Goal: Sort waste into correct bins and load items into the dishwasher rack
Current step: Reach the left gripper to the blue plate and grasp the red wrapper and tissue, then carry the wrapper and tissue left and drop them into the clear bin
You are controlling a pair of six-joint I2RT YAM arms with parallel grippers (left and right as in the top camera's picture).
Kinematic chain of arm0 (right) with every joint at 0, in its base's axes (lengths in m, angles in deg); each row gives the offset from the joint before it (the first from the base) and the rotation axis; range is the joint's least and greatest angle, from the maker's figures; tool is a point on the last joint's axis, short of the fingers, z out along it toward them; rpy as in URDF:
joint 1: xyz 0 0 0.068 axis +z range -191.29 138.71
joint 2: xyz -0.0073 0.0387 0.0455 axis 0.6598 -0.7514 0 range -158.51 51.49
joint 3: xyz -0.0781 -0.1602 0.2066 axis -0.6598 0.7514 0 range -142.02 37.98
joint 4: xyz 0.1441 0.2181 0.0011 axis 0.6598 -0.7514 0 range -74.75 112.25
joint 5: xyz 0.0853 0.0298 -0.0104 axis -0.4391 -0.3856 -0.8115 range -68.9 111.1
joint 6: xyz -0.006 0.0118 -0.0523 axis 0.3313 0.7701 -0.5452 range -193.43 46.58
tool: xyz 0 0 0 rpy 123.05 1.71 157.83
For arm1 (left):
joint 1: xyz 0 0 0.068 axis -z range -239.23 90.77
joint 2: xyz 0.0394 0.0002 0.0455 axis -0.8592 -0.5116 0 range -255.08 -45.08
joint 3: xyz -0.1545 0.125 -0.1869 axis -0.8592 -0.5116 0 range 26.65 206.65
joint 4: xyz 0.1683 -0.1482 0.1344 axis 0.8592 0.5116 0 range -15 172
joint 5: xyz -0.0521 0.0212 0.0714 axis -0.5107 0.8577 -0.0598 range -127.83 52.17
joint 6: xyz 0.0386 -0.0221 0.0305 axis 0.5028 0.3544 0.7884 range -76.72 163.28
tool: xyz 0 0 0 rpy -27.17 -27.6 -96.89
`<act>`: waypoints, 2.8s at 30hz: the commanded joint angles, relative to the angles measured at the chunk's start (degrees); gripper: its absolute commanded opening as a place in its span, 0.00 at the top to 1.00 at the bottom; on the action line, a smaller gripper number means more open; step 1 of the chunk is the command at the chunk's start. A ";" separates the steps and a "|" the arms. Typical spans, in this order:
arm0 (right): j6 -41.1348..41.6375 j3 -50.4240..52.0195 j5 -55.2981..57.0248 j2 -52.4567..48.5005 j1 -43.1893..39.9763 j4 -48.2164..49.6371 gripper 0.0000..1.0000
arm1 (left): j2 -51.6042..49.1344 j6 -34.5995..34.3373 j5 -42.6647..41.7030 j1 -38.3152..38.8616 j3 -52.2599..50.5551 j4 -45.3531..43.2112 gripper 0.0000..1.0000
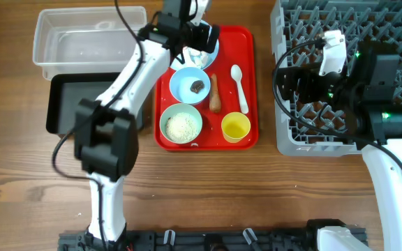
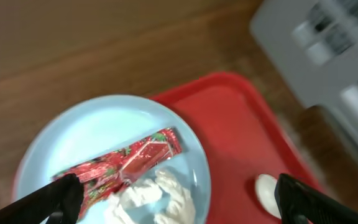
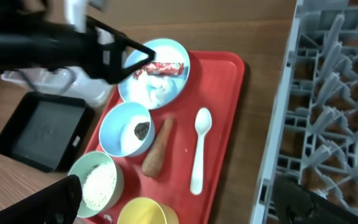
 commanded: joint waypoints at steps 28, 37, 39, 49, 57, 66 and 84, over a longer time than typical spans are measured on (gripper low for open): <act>0.68 -1.29 2.97 -0.72 0.13 -1.79 0.01 | -13.46 -0.79 6.88 -0.28 0.44 -3.61 0.96; 0.66 -1.29 2.97 -0.72 0.13 -1.57 0.00 | -0.07 -7.32 6.88 -0.68 0.44 -2.29 0.96; 0.68 -1.29 2.97 -0.72 0.13 -1.57 0.00 | 3.23 -7.32 7.08 -0.83 0.44 -0.74 0.96; 0.68 -1.29 2.97 -0.72 0.13 -1.38 0.00 | 10.32 -16.92 21.38 -7.17 0.42 9.07 0.96; 0.70 -1.29 2.95 -0.72 0.13 -1.33 0.00 | 6.40 -31.30 23.04 -16.96 0.42 11.08 0.96; 0.70 -1.29 2.95 -0.72 0.13 -1.36 0.00 | 3.54 -32.35 22.21 -19.04 0.44 10.95 0.15; 0.66 -1.29 2.95 -0.72 0.13 -1.60 0.00 | 15.89 -7.76 -18.43 -18.56 0.44 23.28 0.05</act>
